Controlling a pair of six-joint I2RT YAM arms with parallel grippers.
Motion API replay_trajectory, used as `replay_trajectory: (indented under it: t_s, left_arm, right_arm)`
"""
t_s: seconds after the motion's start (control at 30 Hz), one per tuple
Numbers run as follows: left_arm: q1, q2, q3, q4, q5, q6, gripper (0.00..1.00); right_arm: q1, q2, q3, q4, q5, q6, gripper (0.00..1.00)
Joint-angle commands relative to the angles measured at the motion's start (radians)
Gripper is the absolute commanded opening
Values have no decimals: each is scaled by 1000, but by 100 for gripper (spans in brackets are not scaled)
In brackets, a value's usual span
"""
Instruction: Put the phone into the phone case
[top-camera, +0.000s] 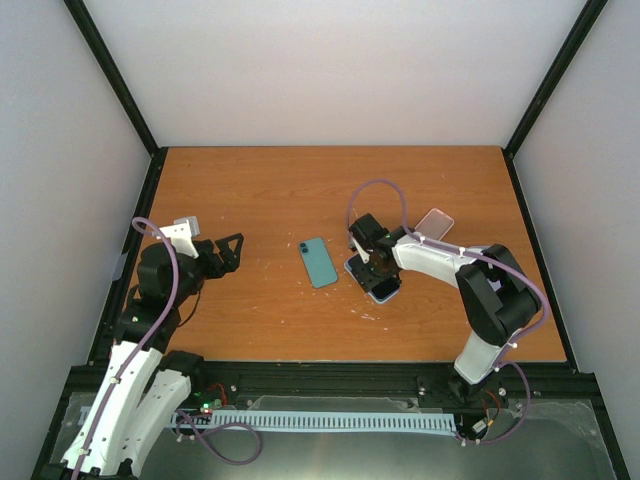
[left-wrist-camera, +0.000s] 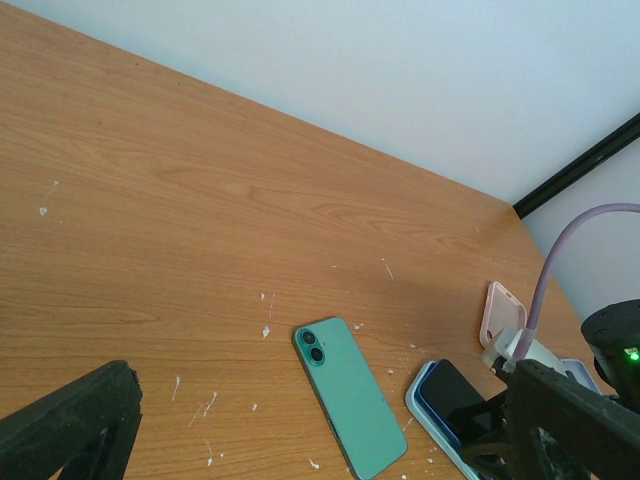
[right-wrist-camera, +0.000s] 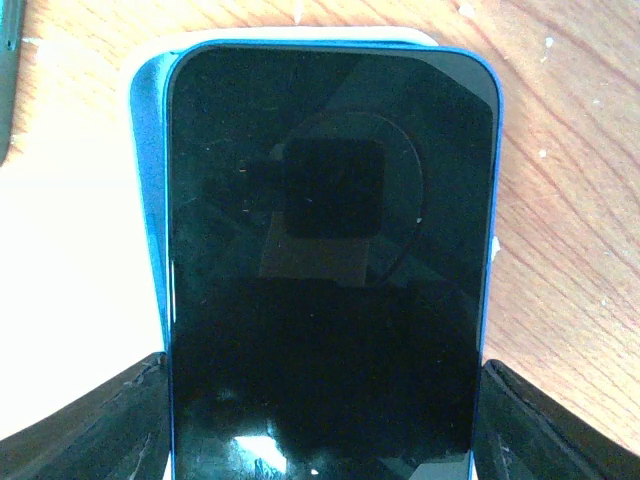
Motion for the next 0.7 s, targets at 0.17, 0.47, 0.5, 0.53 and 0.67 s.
replay_trajectory:
  t_s: [0.17, 0.47, 0.5, 0.53, 0.67]
  left_arm:
    - [-4, -1, 10, 13, 3, 18, 99]
    - [-4, 39, 11, 16, 45, 18, 98]
    - [-4, 49, 10, 16, 58, 14, 97]
    - [-5, 59, 10, 19, 80, 9, 96]
    - [-5, 119, 2, 28, 162, -24, 92]
  right_arm:
    - [-5, -3, 39, 8, 0, -15, 90]
    - [-23, -34, 28, 15, -53, 64, 95]
    - [-30, -32, 23, 22, -70, 76, 95]
    - [-36, -31, 14, 32, -87, 85, 95]
    - [-66, -37, -23, 63, -128, 107, 99]
